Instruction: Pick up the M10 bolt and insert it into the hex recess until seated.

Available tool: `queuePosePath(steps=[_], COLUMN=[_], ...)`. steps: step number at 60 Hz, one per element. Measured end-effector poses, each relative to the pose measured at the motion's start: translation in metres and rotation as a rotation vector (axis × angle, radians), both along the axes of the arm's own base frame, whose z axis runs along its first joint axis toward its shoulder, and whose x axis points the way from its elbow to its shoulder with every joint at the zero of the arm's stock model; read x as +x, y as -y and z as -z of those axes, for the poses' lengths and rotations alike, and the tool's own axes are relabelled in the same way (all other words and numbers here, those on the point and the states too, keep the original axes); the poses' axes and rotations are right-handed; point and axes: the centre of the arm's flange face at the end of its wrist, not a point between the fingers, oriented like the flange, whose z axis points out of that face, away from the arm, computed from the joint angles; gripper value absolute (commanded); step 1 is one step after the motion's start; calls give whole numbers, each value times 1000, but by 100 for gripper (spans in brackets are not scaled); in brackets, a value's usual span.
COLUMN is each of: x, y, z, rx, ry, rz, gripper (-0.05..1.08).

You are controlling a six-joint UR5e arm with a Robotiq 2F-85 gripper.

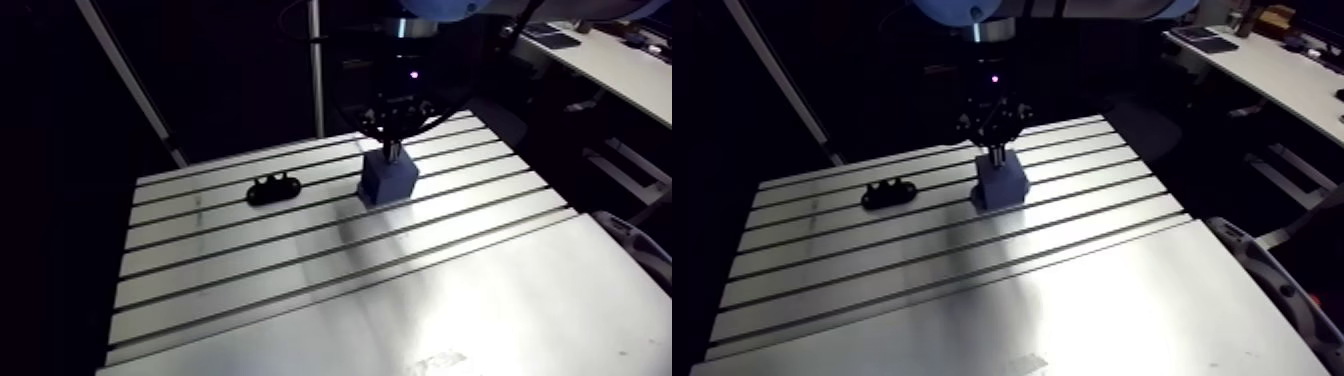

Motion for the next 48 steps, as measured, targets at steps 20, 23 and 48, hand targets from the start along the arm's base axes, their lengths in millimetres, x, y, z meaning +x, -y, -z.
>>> queuePosePath(steps=[20,23,48], x=[0,0,1], y=[0,0,0], z=[0,1,1], rx=[-3,-3,4], ry=[4,5,9], rz=[-2,-2,-4], gripper=[108,108,108])
